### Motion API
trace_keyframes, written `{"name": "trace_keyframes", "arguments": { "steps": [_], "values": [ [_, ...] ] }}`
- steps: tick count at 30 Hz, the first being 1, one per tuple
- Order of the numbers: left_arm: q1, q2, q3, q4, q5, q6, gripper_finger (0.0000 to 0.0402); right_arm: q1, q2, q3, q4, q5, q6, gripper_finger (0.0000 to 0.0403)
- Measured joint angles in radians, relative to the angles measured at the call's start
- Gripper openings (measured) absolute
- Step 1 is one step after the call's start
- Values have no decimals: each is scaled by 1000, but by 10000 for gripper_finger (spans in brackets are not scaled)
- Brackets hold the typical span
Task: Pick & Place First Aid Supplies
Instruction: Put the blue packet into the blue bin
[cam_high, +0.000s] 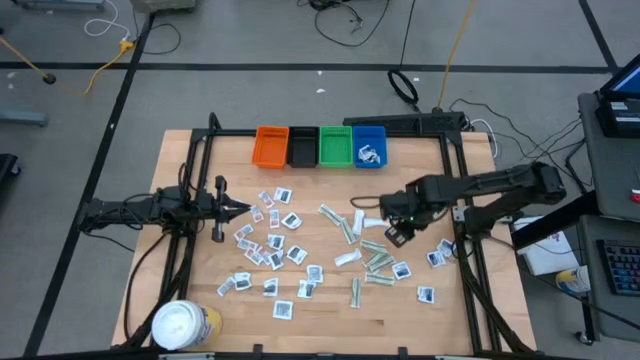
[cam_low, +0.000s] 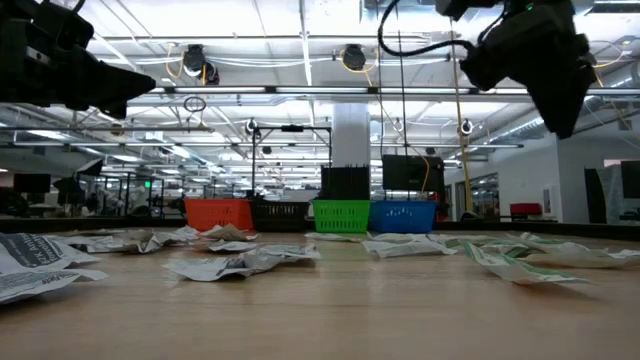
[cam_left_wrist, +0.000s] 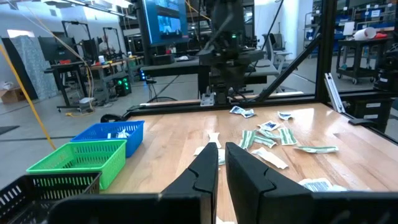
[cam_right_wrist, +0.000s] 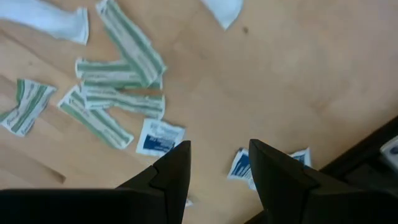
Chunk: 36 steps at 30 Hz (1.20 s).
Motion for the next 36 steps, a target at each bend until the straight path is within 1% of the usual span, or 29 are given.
{"name": "trace_keyframes", "arguments": {
  "steps": [10,14,17,23,28,36],
  "values": [
    [0,0,0,0,0,0,37,175,0,0,11,0,212,155],
    [0,0,0,0,0,0,37,220,3,0,25,4,271,155],
    [0,0,0,0,0,0,37,247,34,0,36,18,304,155],
    [0,0,0,0,0,0,37,295,108,0,103,41,310,155],
    [0,0,0,0,0,0,37,330,156,-3,154,86,311,155],
    [0,0,0,0,0,0,37,375,220,-96,339,73,342,155]
  ]
}}
